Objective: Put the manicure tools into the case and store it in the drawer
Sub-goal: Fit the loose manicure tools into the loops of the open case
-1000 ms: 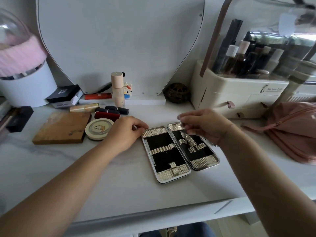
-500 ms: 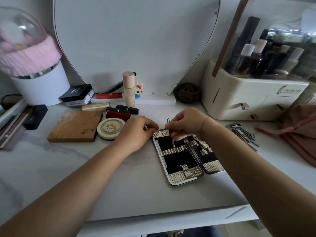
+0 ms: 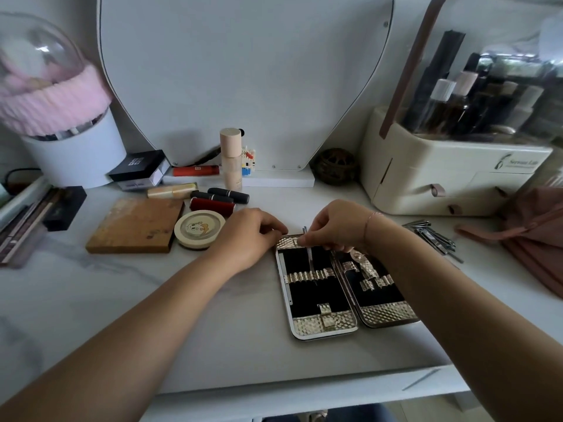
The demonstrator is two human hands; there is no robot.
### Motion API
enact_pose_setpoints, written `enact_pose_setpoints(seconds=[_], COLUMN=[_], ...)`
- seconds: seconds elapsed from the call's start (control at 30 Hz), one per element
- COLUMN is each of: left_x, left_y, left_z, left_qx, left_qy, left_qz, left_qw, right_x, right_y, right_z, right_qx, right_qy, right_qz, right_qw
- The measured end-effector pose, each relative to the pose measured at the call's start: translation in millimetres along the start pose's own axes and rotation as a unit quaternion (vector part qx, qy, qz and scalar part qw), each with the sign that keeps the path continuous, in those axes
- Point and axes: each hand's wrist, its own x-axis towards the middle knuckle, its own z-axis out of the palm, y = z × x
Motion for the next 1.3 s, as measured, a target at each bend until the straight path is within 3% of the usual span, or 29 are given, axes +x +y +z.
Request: enact_pose_setpoints(seconds=[0.2, 0.37, 0.5, 0.67, 1.13, 1.23, 1.3], left_x=[-0.4, -0.1, -0.1, 0.6, -1.0, 0.1, 1.7], left_y=[-0.3, 0.0, -0.5, -3.4, -1.9, -4.3, -6.1], left_z=[0.2, -0.3, 0.6, 3.8, 2.9, 3.0, 3.3], left_qx=[-0.007, -0.006, -0.006, -0.013, -0.007, -0.010, -0.012], left_qy=[0.000, -0.007, -0.007, 0.008, 0.011, 0.002, -0.007], left_qz=[-0.004, -0.001, 0.003, 0.003, 0.005, 0.011, 0.016], left_qw=[1.000, 1.000, 1.000, 1.000, 1.000, 1.000, 1.000], right_x=[-2.7, -17.2, -31.2, -36.0, -52.0, -57.8, -63.0], right_y=[0.6, 23.2, 44.0, 52.1, 61.9, 60.9, 71.2], right_z=[8.1, 12.1, 13.8, 21.3, 26.2, 20.0, 6.3], right_qx=[-0.125, -0.009, -0.094, -0.167, -0.186, -0.123, -0.045], right_qy=[0.076, 0.131, 0.102, 0.051, 0.047, 0.085, 0.189], right_qz=[-0.072, -0.195, -0.294, -0.271, -0.297, -0.300, -0.256], right_qw=[0.987, 0.972, 0.946, 0.947, 0.935, 0.942, 0.947])
